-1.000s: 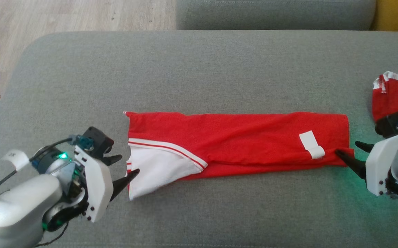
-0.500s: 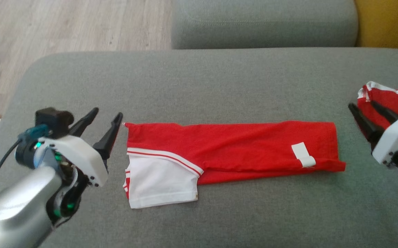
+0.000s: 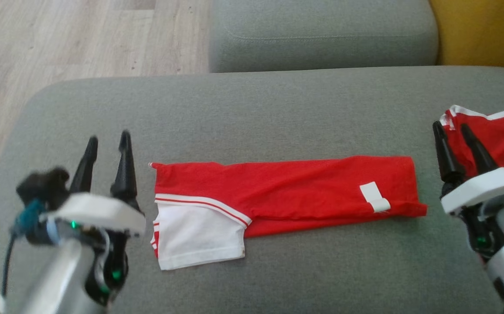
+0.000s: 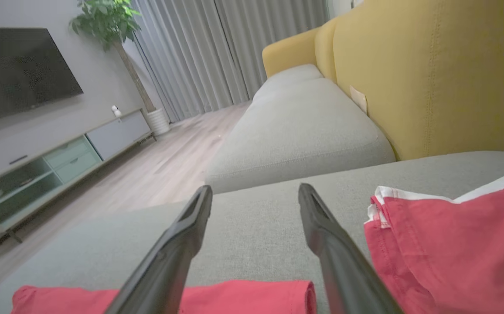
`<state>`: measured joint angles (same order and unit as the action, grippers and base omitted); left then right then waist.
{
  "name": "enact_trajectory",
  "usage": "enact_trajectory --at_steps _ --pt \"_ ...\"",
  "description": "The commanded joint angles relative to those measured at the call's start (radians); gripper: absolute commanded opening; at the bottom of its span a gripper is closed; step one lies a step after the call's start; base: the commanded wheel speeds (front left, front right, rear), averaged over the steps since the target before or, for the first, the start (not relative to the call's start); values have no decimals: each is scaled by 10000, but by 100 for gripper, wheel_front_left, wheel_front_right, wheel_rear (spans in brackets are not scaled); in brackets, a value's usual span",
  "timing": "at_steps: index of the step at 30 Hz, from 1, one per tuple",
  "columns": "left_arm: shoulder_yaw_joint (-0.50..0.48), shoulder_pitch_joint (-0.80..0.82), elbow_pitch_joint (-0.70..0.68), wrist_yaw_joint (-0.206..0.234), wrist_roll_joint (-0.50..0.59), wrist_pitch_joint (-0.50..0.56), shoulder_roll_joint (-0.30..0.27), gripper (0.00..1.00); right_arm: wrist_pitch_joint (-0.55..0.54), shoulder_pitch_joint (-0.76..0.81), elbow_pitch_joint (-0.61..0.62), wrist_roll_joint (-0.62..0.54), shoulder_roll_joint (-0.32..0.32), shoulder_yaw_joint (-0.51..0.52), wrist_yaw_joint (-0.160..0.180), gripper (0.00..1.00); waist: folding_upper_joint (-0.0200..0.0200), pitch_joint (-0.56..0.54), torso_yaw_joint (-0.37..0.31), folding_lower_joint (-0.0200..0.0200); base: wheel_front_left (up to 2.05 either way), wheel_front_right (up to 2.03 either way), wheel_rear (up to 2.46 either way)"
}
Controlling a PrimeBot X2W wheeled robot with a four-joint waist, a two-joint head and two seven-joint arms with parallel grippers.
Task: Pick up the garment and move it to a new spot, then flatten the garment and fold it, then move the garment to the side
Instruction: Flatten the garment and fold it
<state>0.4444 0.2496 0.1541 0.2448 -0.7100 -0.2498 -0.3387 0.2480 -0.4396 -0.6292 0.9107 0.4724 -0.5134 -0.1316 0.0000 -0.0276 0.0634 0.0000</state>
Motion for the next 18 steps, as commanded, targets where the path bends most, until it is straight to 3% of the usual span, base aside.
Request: enact_trajectory --at_steps 1,9,18 --pt "-881 46 -379 -134 366 -118 105 100 130 128 459 -547 -123 464 9 100 0 -7 -85 0 0 0 0" --pt "-2486 -1714 -809 -1444 3056 -119 1744 100 135 1851 1574 -3569 -2049 2855 9 100 0 50 -277 0 0 0 0" --pt "-3518 -2221 -588 -2677 4345 -119 2680 100 129 2549 1870 -4950 -3038 3788 9 100 0 155 -187 0 0 0 0"
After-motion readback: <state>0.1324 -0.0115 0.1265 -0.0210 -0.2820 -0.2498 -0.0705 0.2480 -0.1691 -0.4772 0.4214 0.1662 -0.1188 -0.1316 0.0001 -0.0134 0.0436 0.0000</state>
